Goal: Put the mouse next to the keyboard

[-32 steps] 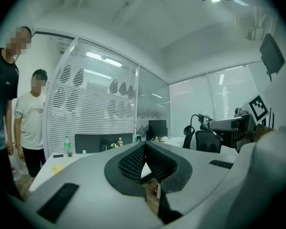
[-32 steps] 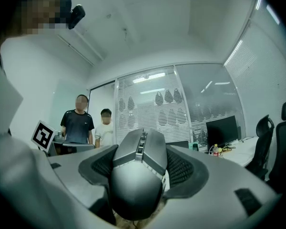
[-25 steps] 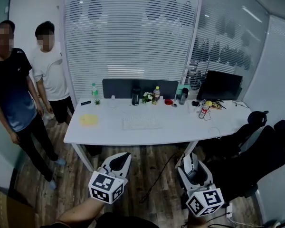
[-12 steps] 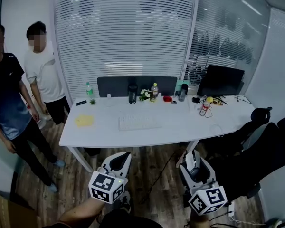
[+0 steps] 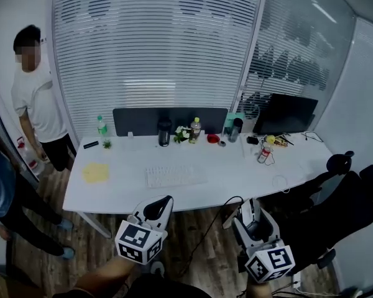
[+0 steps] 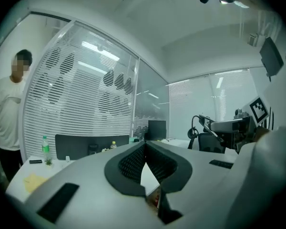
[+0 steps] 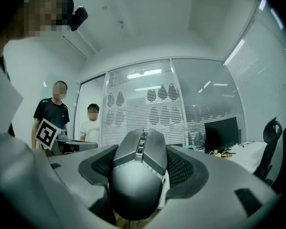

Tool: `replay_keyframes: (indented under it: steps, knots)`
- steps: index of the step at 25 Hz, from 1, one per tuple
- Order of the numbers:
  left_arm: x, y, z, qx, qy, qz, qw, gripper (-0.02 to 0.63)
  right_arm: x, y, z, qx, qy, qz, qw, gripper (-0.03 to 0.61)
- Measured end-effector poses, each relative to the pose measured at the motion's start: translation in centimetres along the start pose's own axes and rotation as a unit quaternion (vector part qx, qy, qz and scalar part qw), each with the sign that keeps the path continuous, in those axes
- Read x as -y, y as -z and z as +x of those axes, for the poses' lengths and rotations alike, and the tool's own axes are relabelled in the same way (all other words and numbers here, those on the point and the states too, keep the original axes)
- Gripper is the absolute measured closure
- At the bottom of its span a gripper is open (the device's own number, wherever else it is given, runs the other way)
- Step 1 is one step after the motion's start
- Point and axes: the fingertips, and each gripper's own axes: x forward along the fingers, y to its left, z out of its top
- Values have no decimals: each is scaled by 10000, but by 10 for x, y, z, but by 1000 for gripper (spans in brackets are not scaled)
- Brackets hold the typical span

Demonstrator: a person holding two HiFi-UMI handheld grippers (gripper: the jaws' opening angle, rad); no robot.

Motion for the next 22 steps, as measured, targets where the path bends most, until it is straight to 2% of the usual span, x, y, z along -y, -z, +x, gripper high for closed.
replay_keyframes:
  steps: [14,22]
  knots:
    - [-88,-4,65,-195,-2,72,9998,584,6,-3,108,-113,118,-6,9999,272]
    - [-130,-4,83,-56,98,72,9999,584,3,-4,159,-71,101,1,9999,272]
